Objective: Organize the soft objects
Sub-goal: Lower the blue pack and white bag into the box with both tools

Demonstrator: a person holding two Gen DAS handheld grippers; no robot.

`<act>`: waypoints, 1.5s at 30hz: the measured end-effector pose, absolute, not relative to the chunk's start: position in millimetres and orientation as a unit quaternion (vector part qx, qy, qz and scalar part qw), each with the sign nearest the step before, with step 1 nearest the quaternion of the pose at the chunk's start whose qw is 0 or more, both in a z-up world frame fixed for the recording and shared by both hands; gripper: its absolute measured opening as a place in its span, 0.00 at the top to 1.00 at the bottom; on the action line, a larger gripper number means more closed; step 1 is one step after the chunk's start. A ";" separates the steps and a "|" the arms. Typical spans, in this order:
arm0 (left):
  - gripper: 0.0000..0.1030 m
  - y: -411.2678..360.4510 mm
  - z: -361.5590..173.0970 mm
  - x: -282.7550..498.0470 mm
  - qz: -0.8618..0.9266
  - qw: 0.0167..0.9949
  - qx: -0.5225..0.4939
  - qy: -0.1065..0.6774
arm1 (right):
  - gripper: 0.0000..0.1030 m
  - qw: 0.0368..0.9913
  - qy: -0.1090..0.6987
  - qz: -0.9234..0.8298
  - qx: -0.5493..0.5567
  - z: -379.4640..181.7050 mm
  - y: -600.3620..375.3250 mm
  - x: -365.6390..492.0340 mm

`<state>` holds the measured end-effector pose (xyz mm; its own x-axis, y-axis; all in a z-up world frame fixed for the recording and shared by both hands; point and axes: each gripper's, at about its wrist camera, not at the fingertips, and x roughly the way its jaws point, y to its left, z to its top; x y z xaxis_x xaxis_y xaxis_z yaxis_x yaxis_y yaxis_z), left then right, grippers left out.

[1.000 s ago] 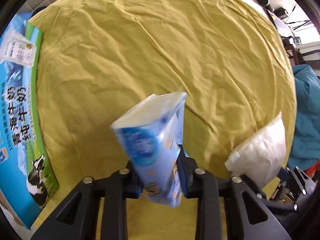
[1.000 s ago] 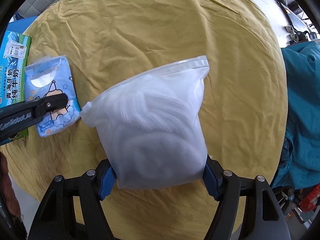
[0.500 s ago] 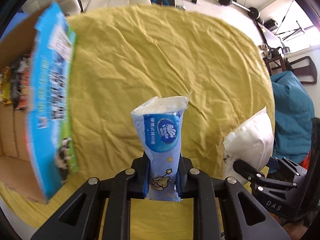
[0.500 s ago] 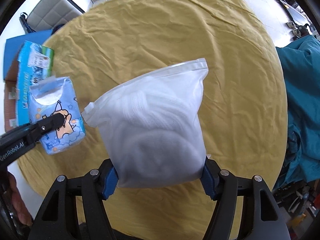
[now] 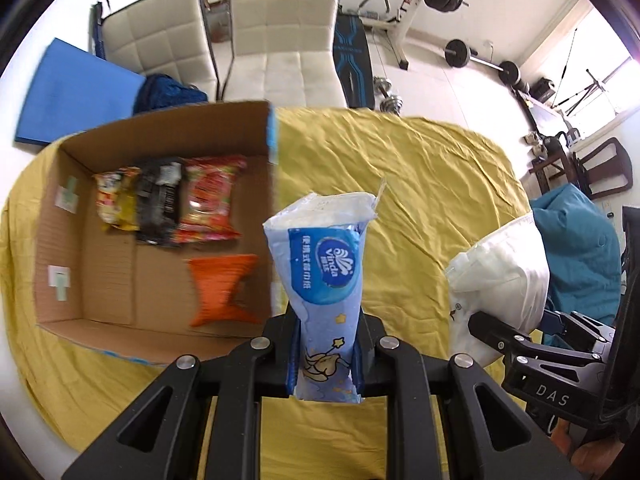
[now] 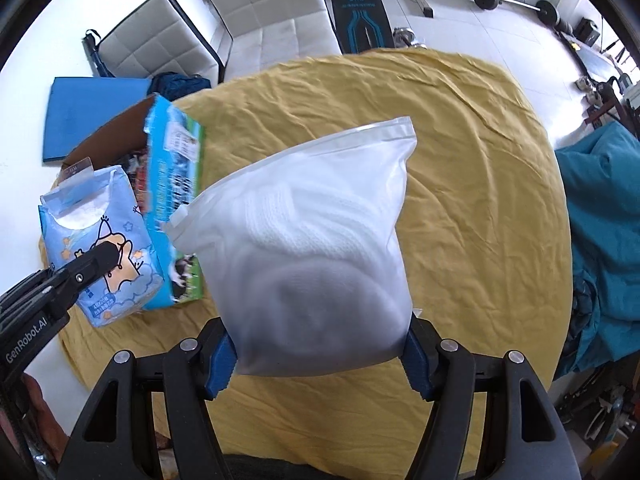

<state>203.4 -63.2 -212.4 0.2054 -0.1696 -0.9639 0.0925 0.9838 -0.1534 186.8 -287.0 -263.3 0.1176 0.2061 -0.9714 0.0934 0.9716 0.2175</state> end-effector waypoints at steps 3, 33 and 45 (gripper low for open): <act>0.84 -35.1 -215.4 207.7 -0.073 0.783 -0.026 0.617 | 0.32 0.747 0.654 0.044 0.113 -246.2 -256.1 190.6; 0.84 242.0 -329.4 278.3 -0.081 0.664 -0.127 0.732 | 0.31 0.663 0.731 0.100 0.126 -351.9 53.8 271.2; 0.81 242.0 -366.7 278.7 -0.077 0.637 -0.057 0.764 | 0.26 0.647 0.747 0.097 0.121 -397.5 98.1 276.0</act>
<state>278.7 242.0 -366.7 -0.1809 -0.1853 -0.9659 0.0122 0.9816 -0.1906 276.0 98.1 -397.5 -0.1336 0.3057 -0.9427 0.0546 0.9521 0.3010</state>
